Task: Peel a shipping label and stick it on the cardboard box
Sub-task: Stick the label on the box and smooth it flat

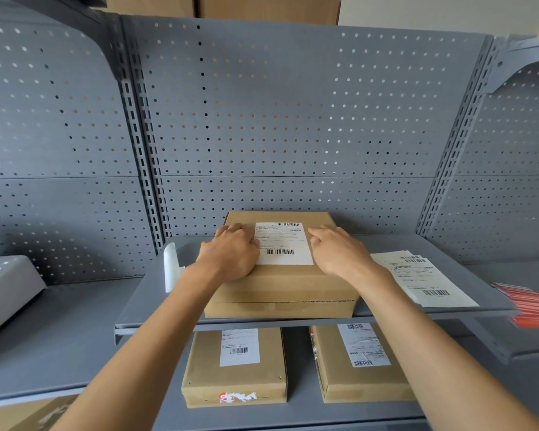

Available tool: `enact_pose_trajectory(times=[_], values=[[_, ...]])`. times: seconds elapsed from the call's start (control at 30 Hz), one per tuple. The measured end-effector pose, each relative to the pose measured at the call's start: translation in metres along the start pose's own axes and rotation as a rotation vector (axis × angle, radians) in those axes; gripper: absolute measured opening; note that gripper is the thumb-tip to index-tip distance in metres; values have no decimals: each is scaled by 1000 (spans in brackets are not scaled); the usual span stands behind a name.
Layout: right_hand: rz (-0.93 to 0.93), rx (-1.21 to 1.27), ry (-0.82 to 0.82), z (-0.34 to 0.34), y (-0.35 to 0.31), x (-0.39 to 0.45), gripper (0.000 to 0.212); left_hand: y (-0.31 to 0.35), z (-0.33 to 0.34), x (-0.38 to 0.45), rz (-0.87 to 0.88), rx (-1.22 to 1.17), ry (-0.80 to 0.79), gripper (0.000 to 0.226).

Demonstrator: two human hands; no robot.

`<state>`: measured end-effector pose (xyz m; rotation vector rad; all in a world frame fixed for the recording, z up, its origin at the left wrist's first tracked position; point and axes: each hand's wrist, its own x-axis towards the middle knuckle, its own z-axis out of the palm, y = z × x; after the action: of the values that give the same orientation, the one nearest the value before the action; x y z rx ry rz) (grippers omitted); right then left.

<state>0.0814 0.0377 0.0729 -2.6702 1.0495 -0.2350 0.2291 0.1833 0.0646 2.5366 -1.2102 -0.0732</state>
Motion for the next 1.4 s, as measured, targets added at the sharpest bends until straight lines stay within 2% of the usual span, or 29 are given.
enact_pose_trajectory(times=[0.07,0.13,0.27,0.33,0.47,0.6,0.73,1.0,1.1,1.17,1.23,1.3,1.4], values=[[3,-19,19,-2,1,-2,47,1,-1,-2,-15,-9,9,44],[10,-35,12,-2,-2,-6,47,5,-1,-6,-54,-13,11,55],[72,-68,-54,5,-19,-12,74,13,2,-14,-115,35,13,87],[90,-96,-54,9,-23,-13,80,15,4,-15,-110,62,28,90],[69,-107,-51,6,-21,-12,78,14,2,-16,-94,66,16,80],[43,-66,-75,0,-15,-11,65,9,3,-14,-79,40,-5,61],[16,-14,-66,2,-8,-14,52,5,1,-14,-65,31,-29,51],[-44,22,-66,-3,0,-15,45,0,2,-14,-40,-25,12,28],[-39,6,-91,-4,-4,-17,46,4,-1,-18,-33,-55,19,48],[-21,-30,-120,-4,-10,-19,56,12,-2,-23,-62,-38,4,75],[-19,-64,-138,-6,-14,-24,69,17,-1,-27,-66,28,-9,91],[-43,-79,-151,-9,-13,-28,77,17,-1,-29,-46,73,-28,94],[-59,-38,-205,-14,-8,-29,81,11,-4,-28,-2,68,-61,82]])
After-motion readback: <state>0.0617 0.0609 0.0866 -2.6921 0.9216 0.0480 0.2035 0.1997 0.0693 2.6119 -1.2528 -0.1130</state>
